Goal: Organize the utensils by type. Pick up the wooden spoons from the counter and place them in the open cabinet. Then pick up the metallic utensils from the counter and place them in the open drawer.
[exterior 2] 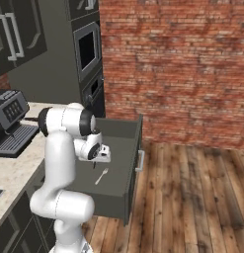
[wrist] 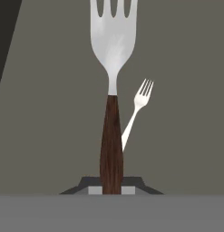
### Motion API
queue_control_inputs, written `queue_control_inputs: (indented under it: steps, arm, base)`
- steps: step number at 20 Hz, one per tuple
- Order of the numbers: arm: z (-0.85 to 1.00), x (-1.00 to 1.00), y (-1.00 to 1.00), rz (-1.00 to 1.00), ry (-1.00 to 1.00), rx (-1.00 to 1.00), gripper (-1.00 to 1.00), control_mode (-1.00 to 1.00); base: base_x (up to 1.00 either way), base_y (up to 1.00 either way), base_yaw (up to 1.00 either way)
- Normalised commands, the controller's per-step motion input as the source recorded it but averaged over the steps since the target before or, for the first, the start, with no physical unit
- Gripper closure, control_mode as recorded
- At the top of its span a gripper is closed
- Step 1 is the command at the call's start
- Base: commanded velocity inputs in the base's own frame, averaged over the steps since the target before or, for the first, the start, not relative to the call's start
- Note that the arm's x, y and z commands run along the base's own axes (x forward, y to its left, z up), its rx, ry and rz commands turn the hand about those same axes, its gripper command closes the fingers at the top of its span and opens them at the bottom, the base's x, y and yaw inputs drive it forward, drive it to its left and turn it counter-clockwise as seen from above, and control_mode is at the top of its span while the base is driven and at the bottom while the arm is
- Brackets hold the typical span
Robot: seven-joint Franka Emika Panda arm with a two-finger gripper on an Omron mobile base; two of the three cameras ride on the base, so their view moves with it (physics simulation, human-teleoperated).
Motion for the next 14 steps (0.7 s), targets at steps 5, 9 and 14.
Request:
queue_control_inputs:
  steps: [5,9,14]
  arm:
    - [-0.44,0.29,0.0,0.0,0.0,0.0,1.0,-1.0]
    - [-0.47,0.27,0.0,0.0,0.0,0.0,1.0,-1.0]
    - [-0.48,0.25,0.0,0.0,0.0,0.0,1.0,-1.0]
  base:
    - [0.0,0.0,0.0]
    - [0.0,0.0,0.0]
    - [0.0,0.0,0.0]
